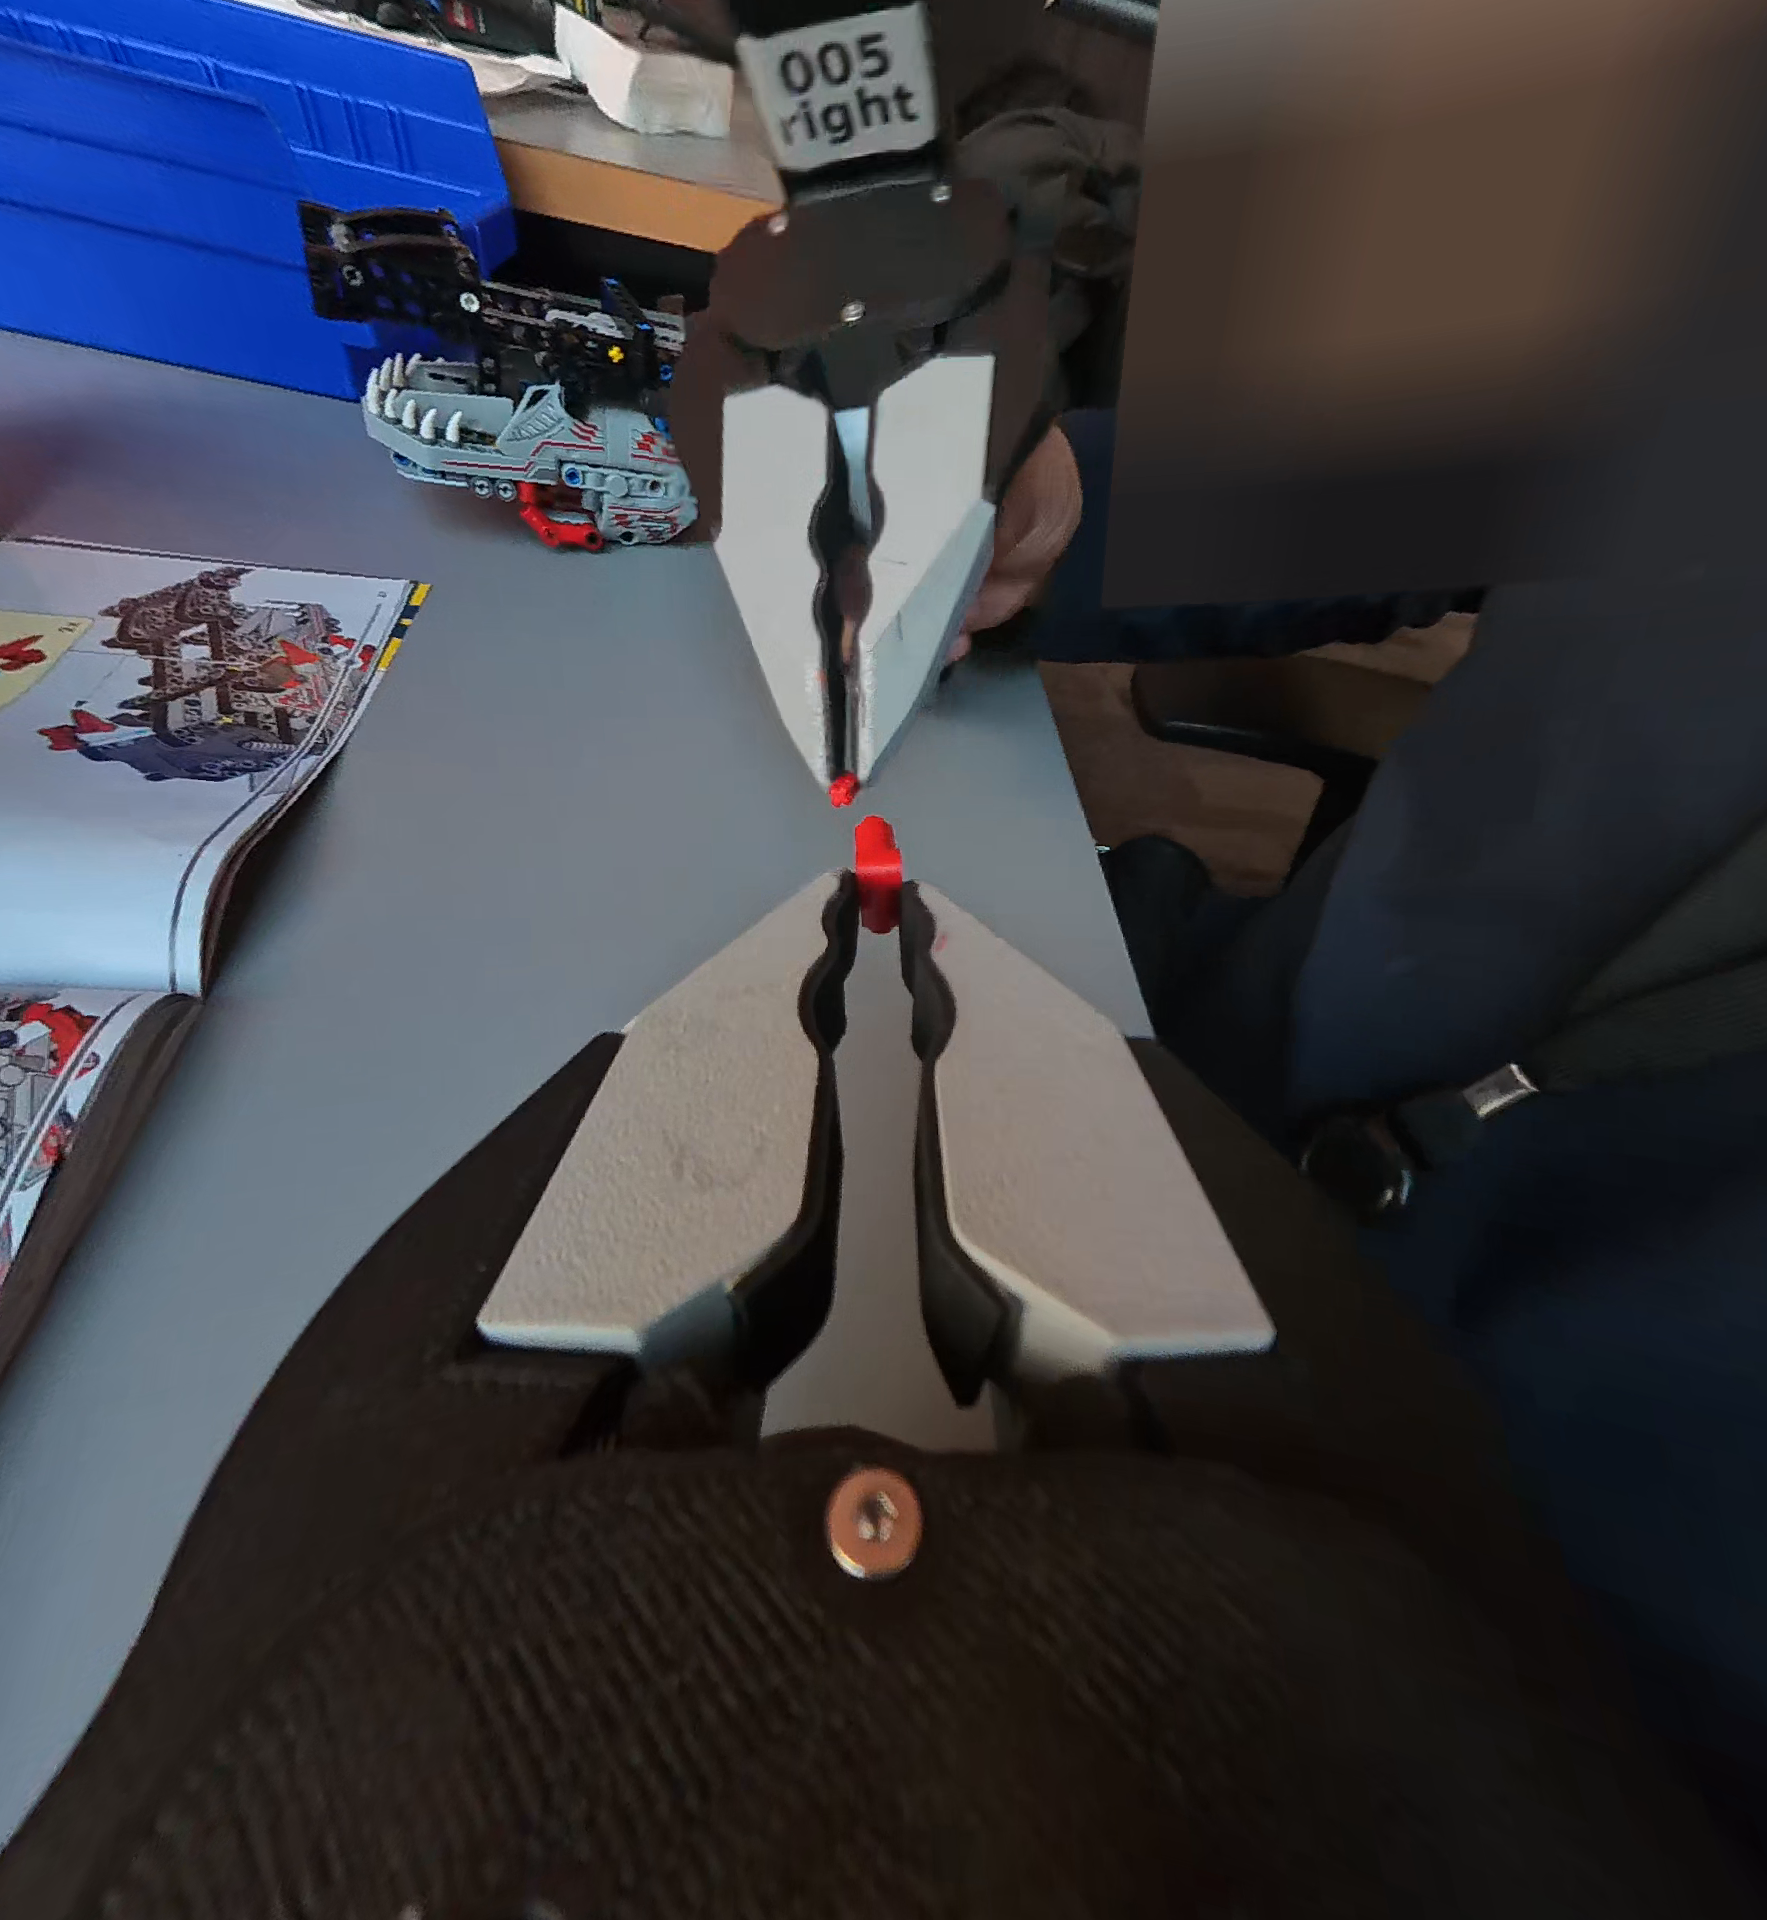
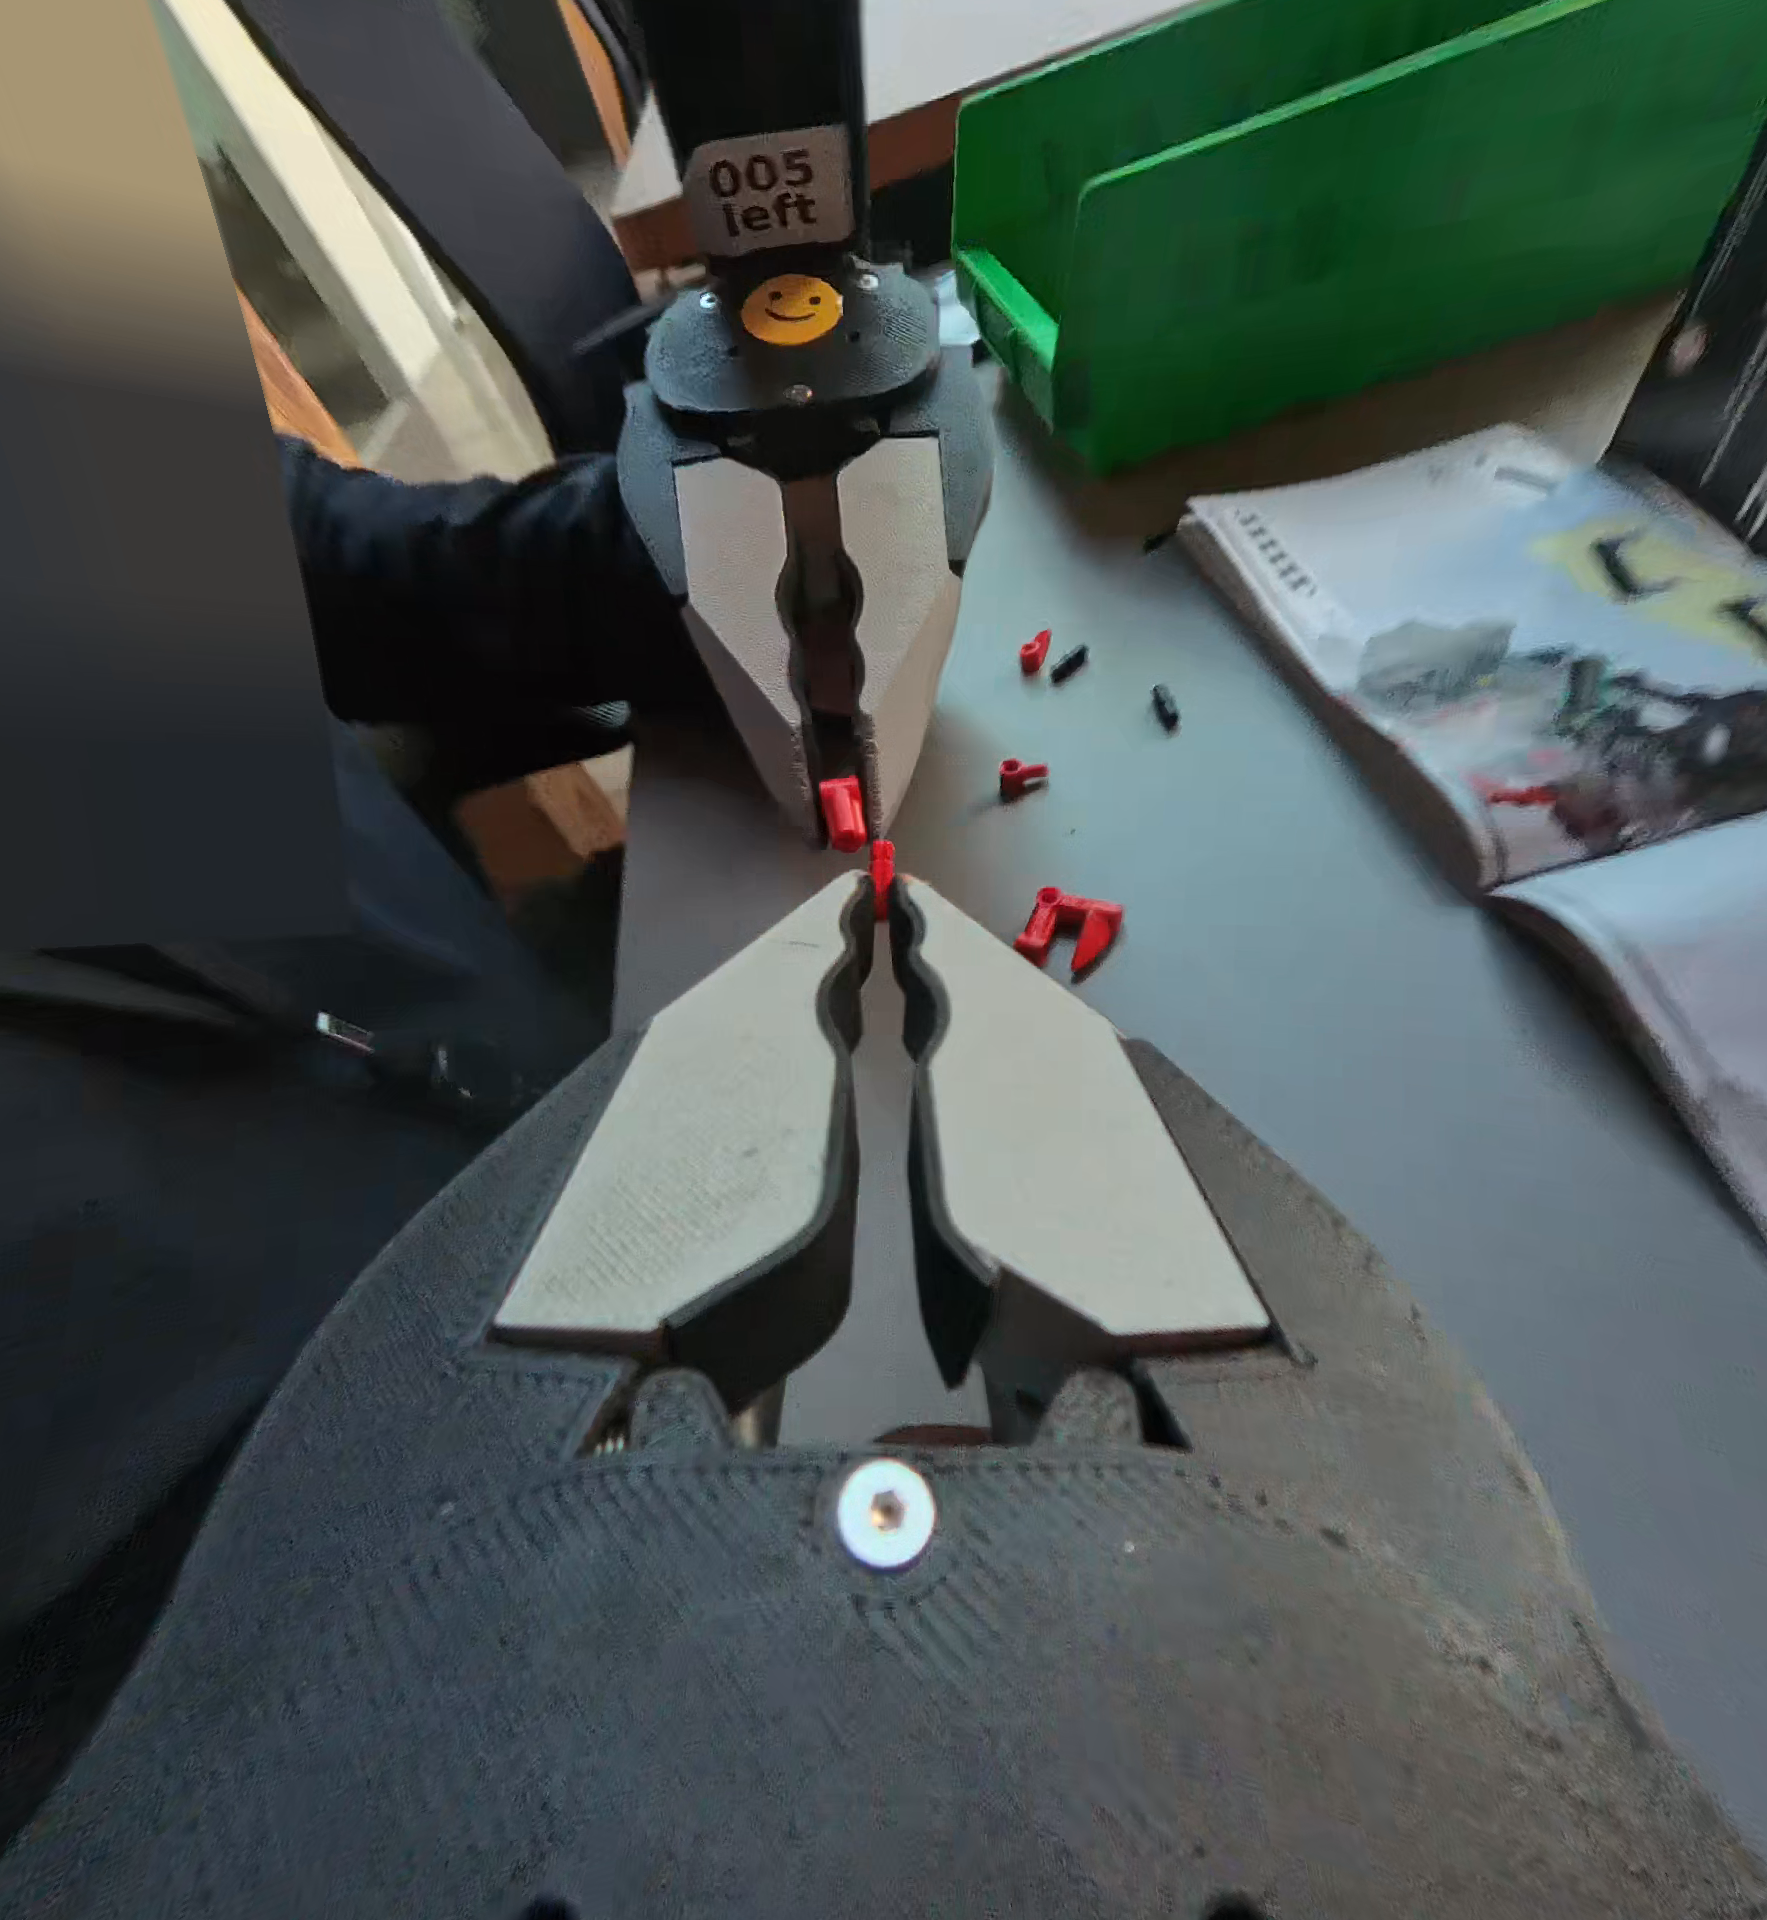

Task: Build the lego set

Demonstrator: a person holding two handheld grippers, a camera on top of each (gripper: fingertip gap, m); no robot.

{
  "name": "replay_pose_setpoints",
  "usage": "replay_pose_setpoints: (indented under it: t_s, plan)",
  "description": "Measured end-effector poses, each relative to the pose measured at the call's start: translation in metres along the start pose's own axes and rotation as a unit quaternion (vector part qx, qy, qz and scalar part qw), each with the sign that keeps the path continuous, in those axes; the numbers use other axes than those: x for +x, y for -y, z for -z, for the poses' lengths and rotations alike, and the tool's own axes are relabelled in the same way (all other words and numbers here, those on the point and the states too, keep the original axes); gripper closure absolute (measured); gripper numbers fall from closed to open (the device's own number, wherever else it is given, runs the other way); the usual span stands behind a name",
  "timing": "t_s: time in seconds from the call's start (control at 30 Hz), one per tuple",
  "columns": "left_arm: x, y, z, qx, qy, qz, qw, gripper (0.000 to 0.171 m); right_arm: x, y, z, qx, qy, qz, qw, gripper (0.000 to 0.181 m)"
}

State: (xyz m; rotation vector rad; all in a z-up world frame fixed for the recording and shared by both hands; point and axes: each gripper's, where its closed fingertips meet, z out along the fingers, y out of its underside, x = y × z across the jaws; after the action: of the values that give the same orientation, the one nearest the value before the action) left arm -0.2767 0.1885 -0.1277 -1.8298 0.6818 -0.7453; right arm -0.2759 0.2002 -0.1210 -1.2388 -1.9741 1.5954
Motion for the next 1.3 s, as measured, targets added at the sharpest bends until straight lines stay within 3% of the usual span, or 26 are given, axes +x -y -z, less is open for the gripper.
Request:
replay_pose_setpoints:
  t_s: [0.2,0.43,1.3]
  plan:
    - [0.000,0.002,0.005,0.013,0.002,0.009,1.000,0.167,-0.002,0.005,0.000,-0.030,-0.092,0.198,0.975,0.181]
    - [-0.002,0.005,0.003,0.018,0.004,0.023,1.000,0.167,0.000,0.001,-0.003,-0.070,-0.172,0.352,0.917,0.181]
    - [-0.009,-0.005,-0.013,-0.026,0.002,0.089,0.996,0.167,0.008,-0.012,-0.001,-0.071,-0.197,0.345,0.915,0.181]
